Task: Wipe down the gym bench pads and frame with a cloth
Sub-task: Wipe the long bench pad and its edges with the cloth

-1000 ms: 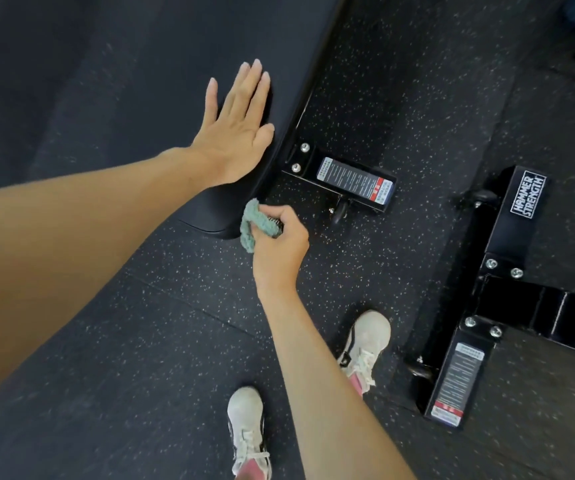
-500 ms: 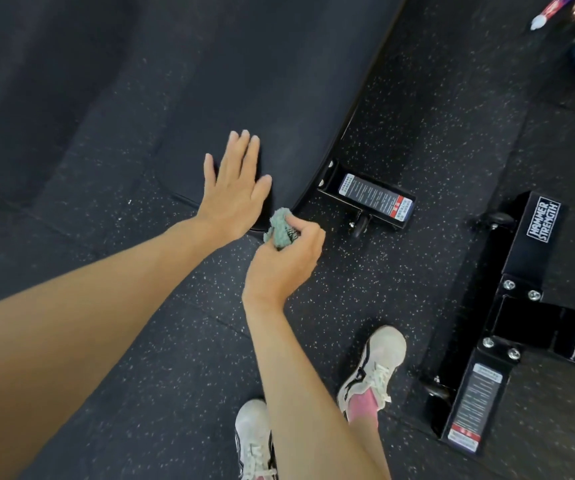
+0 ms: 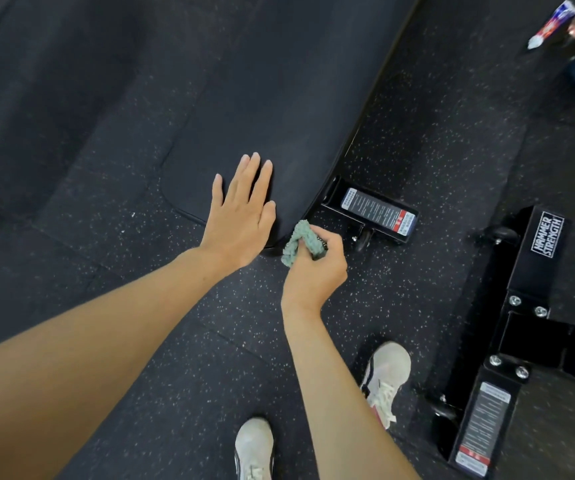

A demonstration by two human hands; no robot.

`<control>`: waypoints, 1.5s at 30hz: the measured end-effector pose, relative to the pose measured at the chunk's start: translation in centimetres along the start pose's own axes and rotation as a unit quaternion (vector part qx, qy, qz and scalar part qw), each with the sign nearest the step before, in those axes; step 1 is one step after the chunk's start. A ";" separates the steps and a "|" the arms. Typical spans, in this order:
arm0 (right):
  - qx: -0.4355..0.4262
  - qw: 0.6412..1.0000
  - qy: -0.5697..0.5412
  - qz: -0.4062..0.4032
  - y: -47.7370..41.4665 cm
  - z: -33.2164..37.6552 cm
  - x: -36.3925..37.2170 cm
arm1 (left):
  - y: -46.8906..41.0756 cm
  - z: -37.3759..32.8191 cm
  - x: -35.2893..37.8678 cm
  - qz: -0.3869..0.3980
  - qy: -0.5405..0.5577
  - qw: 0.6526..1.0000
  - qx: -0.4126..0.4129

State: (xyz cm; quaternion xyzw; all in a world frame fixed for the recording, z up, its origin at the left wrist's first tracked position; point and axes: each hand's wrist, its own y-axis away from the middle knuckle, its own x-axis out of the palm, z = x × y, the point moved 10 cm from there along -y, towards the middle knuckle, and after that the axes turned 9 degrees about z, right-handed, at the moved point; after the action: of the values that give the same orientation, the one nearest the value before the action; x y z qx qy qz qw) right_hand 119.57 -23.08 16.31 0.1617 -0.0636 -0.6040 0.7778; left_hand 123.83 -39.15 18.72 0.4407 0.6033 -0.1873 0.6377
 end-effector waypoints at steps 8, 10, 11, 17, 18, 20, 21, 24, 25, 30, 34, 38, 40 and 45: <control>0.000 0.999 0.027 0.038 -3.7 0.1 0.0 | -0.8 -1.9 -0.8 -0.014 -0.035 0.997 0.071; -0.007 0.998 0.040 0.047 -4.8 0.2 0.1 | -1.7 -3.2 -1.5 -0.020 -0.038 0.995 0.086; -0.006 0.998 0.044 0.050 -5.4 0.1 0.1 | -2.2 -3.9 -1.7 -0.022 -0.032 0.995 0.089; -0.002 0.996 0.059 0.064 -9.2 0.7 0.3 | -5.7 -5.2 -3.3 -0.042 0.025 0.998 0.045; -0.005 0.996 0.060 0.064 -10.2 1.0 0.4 | -6.2 -5.1 -3.5 -0.044 0.029 0.998 0.036; -0.014 0.995 0.064 0.069 -12.2 1.9 0.6 | -7.1 -4.8 -3.7 -0.049 0.030 0.998 0.026; -0.020 0.994 0.072 0.076 -13.1 2.3 0.8 | -7.4 -4.8 -3.9 -0.051 0.031 0.998 0.025; -0.030 0.990 0.099 0.100 -14.8 3.0 1.2 | -8.2 -5.0 -4.3 -0.053 0.032 0.998 0.023; -0.027 0.990 0.099 0.101 -15.1 3.1 1.3 | -8.4 -5.0 -4.3 -0.052 0.035 0.998 0.019; -0.026 0.987 0.122 0.102 -17.0 4.6 1.5 | -9.7 -5.6 -4.9 -0.058 0.039 0.998 0.002; -0.012 0.989 0.130 0.074 -19.5 5.7 1.5 | -10.9 -6.5 -5.3 -0.063 0.037 0.997 0.004; -0.002 0.987 0.105 0.122 -18.4 5.3 1.5 | -11.3 -7.0 -4.7 -0.060 0.027 0.998 -0.002; 0.002 0.984 0.081 0.160 -16.6 4.9 1.3 | -11.3 -6.9 -4.5 -0.059 0.034 0.998 -0.006; 0.013 0.977 0.063 0.205 -14.9 4.1 1.2 | -12.2 -7.2 -6.0 -0.081 0.099 0.992 0.004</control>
State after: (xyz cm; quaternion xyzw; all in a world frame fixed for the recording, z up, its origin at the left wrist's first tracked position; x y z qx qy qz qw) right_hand 105.03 -28.19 15.14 0.1934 -0.0540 -0.4192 0.8854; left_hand 108.89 -41.77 21.06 0.4094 0.6964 -0.1964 0.5557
